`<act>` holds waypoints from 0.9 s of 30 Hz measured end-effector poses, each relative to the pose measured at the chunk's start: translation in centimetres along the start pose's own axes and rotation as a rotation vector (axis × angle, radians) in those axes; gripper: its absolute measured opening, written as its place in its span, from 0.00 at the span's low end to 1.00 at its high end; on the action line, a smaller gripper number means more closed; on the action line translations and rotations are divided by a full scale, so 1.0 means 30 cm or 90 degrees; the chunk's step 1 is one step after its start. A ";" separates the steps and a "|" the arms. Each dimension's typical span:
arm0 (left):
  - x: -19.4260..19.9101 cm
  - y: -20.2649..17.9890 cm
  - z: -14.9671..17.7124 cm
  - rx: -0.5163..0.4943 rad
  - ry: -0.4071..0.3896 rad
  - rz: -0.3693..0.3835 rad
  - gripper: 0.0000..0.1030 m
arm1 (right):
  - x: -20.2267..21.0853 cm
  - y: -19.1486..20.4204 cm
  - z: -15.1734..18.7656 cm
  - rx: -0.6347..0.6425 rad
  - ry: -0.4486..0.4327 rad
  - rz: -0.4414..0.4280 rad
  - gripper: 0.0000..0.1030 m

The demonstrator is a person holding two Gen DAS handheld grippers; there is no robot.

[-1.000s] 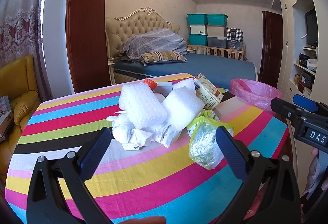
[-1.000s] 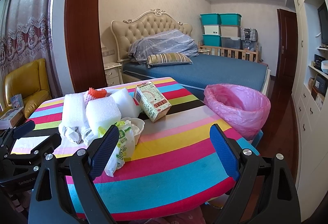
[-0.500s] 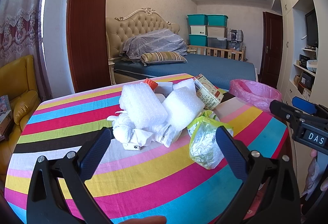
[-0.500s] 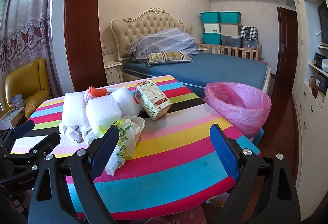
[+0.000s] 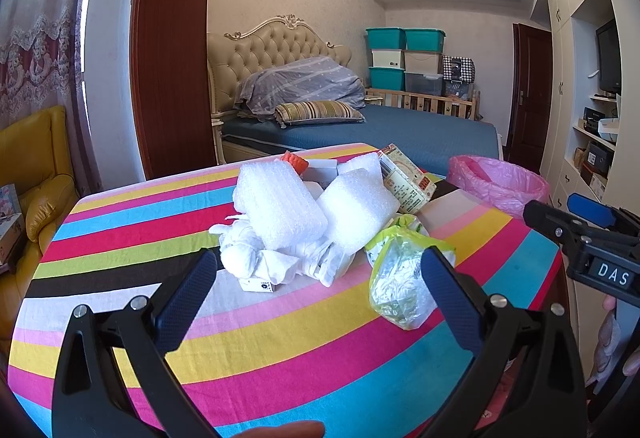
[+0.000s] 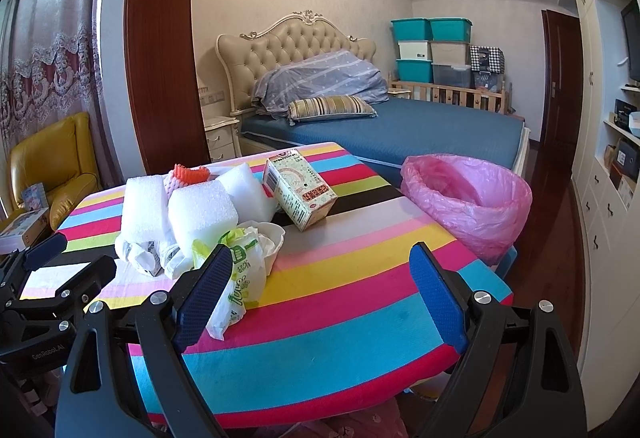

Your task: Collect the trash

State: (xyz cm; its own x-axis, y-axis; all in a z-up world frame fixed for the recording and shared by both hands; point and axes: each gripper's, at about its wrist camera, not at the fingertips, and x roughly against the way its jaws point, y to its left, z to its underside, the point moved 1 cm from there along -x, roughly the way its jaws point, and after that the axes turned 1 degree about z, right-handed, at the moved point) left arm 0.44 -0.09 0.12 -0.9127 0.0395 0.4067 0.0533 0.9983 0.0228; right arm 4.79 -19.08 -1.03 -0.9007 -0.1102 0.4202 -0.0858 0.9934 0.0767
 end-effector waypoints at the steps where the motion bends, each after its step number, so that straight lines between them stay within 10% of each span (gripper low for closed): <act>1: 0.000 0.000 0.000 0.000 0.000 0.000 0.96 | 0.000 0.000 0.000 0.000 0.001 -0.001 0.82; 27: 0.004 -0.001 -0.004 0.001 -0.003 0.001 0.96 | -0.014 -0.003 0.004 -0.004 0.016 -0.003 0.82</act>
State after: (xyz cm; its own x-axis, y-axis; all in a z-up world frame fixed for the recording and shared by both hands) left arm 0.37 -0.10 0.27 -0.9145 0.0409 0.4026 0.0537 0.9983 0.0206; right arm 5.14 -19.11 -1.31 -0.8896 -0.1152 0.4420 -0.0866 0.9926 0.0846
